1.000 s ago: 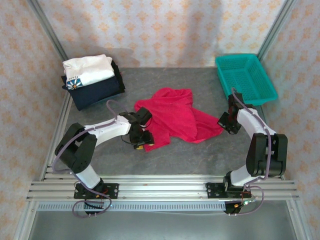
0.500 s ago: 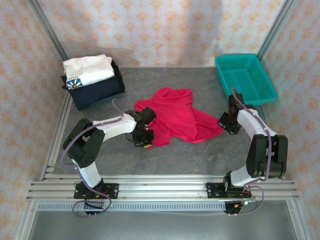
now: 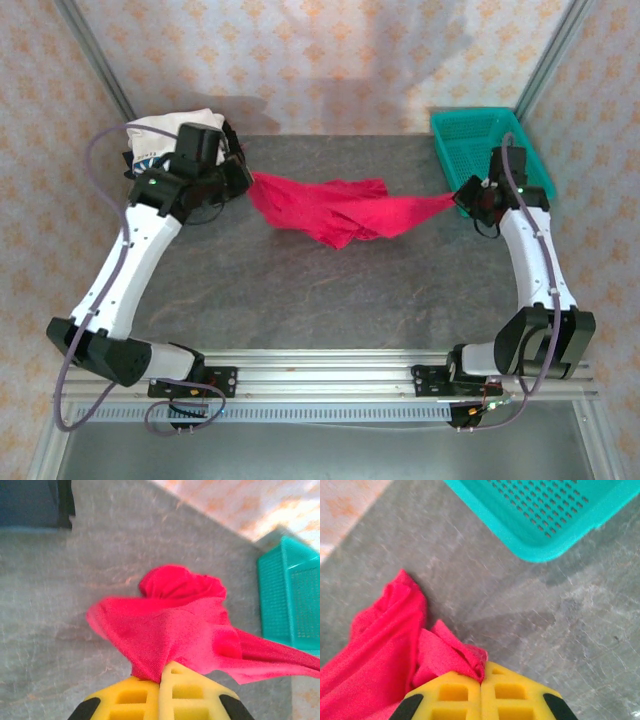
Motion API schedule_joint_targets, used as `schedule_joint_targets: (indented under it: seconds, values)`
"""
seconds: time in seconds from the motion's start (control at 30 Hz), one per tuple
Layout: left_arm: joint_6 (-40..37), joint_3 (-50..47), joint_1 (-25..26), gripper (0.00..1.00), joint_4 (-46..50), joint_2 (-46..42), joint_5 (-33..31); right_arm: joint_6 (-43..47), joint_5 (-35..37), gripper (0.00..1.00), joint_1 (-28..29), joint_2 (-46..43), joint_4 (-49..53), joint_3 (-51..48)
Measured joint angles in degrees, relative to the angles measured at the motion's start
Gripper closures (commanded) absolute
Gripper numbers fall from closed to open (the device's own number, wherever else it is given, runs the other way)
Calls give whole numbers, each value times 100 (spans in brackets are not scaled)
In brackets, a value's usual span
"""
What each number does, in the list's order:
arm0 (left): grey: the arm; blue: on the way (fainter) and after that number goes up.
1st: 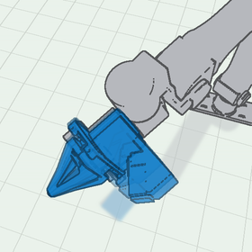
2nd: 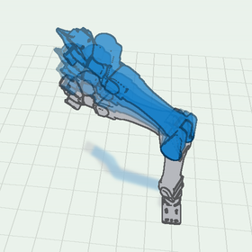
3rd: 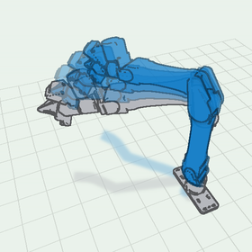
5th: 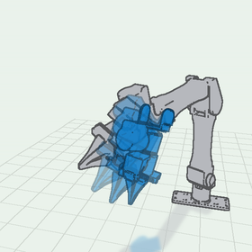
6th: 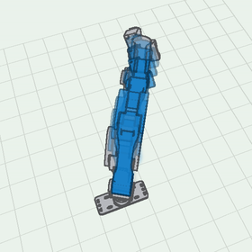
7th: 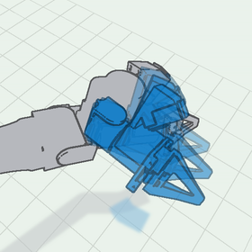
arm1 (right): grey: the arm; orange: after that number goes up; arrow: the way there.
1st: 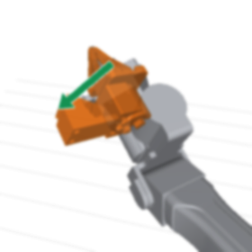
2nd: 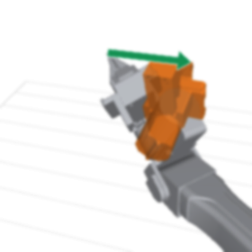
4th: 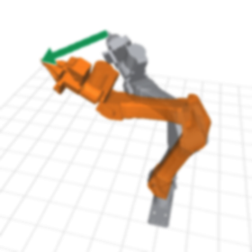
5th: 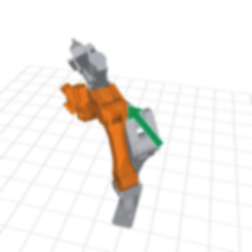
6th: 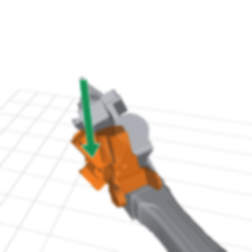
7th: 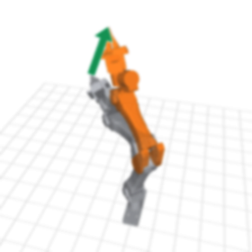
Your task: Fold and stack the t-shirts
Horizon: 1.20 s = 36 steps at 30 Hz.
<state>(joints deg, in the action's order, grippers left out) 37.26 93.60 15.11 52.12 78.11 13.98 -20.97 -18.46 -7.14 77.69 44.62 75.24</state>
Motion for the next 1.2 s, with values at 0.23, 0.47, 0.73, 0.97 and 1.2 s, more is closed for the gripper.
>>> schedule_joint_targets:
  seconds: [0.23, 0.47, 0.73, 0.97, 1.2]
  values:
    - [-271, 247, -136, 100, 181, -7, 15, -20, -221, 100, -131, 4, 352, 262]
    - [-289, -101, -136, 100, 127, -164, 31, -177, -874, 100, -133, -13, 535, 284]
    - [-391, 1185, -151, 100, 155, -55, 35, -787, -1954, 100, -529, -13, 398, 1126]
    - [-605, 3432, -337, 100, 249, 584, 52, -1989, -3084, 100, -1143, -13, -857, 1635]
    - [-828, 4896, -595, 100, 457, 968, 55, -3362, -3869, 100, -1303, -74, -2118, 1740]
